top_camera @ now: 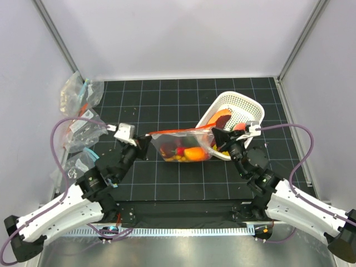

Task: Place the food in the zip-top bag and seal the zipper
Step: Zip the zipper food storage bag at the center of the board, then place the zipper food storage bag at the center of the board.

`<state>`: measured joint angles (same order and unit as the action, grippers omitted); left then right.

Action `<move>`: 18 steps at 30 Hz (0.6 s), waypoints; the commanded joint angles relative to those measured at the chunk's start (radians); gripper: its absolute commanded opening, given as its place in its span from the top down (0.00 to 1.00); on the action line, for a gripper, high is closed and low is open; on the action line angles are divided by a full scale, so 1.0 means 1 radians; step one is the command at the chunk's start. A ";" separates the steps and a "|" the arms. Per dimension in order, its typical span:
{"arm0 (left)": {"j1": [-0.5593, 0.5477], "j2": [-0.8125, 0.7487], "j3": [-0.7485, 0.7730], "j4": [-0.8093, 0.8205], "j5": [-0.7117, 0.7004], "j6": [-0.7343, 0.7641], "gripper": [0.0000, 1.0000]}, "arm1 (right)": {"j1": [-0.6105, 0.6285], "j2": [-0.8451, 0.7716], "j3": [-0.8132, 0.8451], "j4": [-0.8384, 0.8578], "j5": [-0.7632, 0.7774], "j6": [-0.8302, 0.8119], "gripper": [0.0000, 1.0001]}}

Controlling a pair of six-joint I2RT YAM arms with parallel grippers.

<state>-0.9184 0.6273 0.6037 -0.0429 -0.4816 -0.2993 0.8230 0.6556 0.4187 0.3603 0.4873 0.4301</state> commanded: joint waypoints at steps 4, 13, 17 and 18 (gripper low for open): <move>0.013 -0.202 -0.084 0.098 -0.031 -0.001 1.00 | 0.051 0.010 0.037 0.140 -0.081 -0.074 0.99; 0.013 -0.146 -0.094 0.127 -0.120 0.017 0.99 | 0.123 0.035 0.032 0.178 -0.047 -0.123 0.99; 0.013 -0.045 -0.094 0.187 -0.147 0.037 1.00 | 0.125 0.064 0.032 0.167 0.063 -0.100 0.99; 0.015 -0.026 -0.097 0.219 -0.150 0.038 1.00 | 0.123 0.075 0.034 0.167 0.083 -0.100 0.99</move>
<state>-0.9081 0.5564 0.4969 0.0444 -0.5831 -0.2806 0.9409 0.7128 0.4187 0.4702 0.4709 0.3344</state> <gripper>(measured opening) 0.084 0.031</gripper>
